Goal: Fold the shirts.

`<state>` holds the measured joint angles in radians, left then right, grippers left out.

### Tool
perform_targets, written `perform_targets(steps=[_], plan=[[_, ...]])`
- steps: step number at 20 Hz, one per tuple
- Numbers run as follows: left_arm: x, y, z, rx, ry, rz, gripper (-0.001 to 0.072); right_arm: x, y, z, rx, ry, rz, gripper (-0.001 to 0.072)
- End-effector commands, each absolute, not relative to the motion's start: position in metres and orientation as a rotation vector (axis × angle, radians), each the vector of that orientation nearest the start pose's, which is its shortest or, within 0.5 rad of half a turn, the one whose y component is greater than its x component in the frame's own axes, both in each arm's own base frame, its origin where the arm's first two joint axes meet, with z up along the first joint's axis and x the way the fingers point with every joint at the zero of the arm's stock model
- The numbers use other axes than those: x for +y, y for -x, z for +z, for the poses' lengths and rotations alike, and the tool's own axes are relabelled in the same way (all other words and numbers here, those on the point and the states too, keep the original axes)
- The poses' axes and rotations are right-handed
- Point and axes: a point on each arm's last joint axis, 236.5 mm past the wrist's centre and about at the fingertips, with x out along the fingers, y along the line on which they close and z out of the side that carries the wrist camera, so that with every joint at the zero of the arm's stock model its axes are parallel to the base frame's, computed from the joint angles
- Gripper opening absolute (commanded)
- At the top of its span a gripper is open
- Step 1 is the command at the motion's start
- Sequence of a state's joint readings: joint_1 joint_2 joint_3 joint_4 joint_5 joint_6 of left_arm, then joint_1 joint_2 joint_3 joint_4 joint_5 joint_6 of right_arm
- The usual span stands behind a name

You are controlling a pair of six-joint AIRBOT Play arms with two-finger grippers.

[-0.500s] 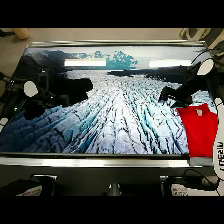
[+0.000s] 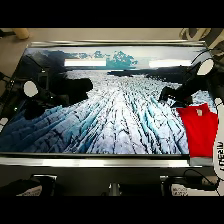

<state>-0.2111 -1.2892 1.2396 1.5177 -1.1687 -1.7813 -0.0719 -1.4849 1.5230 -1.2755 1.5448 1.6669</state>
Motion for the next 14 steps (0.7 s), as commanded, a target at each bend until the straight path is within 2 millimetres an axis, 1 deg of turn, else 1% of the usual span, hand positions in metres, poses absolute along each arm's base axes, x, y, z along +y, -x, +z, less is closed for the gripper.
perform_targets(steps=[1,4,6,7,8,10,11,12,13,14], plan=[[-0.095,-0.388,0.033,1.235,0.101,-0.085,0.0671,0.041,-0.389,0.043,1.495,-0.359,0.103,0.0673],[-0.095,-0.389,0.033,1.232,0.102,-0.085,0.0671,0.041,-0.389,0.043,1.496,-0.359,0.103,0.0673],[-0.097,-0.409,0.039,1.145,0.114,-0.091,0.0672,0.041,-0.389,0.043,1.494,-0.359,0.103,0.0673],[-0.100,-0.423,0.045,1.081,0.125,-0.100,0.0673,0.041,-0.392,0.043,1.480,-0.359,0.101,0.0673],[-0.102,-0.434,0.052,1.027,0.133,-0.106,0.0673,0.040,-0.401,0.044,1.445,-0.357,0.099,0.0673],[-0.104,-0.449,0.062,0.950,0.142,-0.114,0.0673,0.037,-0.420,0.047,1.359,-0.362,0.087,0.0673],[-0.098,-0.462,0.071,0.883,0.117,-0.103,0.0668,0.036,-0.428,0.048,1.324,-0.365,0.083,0.0673],[-0.091,-0.476,0.081,0.812,0.088,-0.092,0.0570,0.036,-0.434,0.050,1.298,-0.366,0.080,0.0673],[-0.075,-0.489,0.089,0.755,0.030,-0.061,0.0476,0.035,-0.437,0.051,1.285,-0.367,0.079,0.0672],[-0.046,-0.498,0.087,0.765,0.014,0.020,0.0478,0.035,-0.439,0.051,1.277,-0.367,0.078,0.0672]])
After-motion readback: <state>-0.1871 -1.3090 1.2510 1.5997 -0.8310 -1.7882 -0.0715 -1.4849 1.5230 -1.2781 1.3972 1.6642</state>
